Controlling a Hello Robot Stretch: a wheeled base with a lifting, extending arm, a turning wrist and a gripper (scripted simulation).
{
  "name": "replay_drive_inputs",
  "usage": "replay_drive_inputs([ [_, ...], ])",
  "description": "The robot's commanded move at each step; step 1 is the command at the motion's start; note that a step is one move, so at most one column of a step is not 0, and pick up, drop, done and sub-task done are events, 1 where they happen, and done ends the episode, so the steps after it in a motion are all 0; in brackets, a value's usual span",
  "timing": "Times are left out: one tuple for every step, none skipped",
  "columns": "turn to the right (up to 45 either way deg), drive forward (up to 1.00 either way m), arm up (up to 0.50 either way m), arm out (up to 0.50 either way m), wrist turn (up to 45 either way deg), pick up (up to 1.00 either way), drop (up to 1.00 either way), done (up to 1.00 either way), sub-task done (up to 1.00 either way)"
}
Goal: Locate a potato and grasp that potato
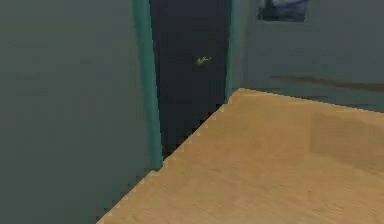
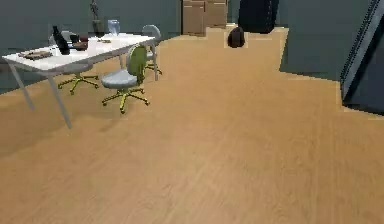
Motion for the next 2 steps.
replay_drive_inputs([
  [-45.0, 0.00, 0.00, 0.00, 0.0, 0.00, 0.00, 0.00, 0.00],
  [-45.0, 0.00, 0.00, 0.00, 0.0, 0.00, 0.00, 0.00, 0.00],
])
